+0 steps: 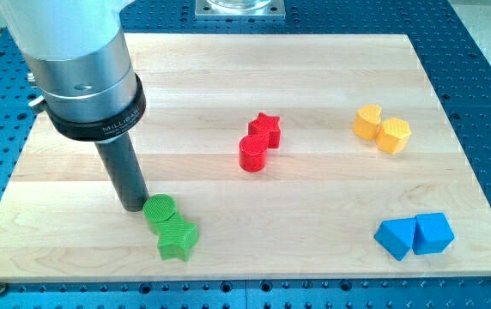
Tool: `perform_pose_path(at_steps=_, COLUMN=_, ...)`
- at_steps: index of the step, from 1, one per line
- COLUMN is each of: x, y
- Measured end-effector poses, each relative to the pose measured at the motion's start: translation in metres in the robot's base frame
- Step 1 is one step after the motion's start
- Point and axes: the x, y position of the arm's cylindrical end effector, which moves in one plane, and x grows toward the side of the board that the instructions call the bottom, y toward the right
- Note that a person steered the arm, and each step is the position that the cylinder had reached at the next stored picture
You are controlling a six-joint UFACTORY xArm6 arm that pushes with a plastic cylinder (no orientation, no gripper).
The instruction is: Push the yellow hexagon into the green star
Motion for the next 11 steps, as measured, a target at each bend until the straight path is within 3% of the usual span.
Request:
perform_pose_path(at_steps=7, x=-0.010, y=-0.006)
perform_pose_path(at_steps=9, x=-0.059, y=0.007)
perform_pose_path(at_steps=10, x=-0.059, y=0.007)
perform_pose_path(at_steps=11, x=-0.030, y=0.016)
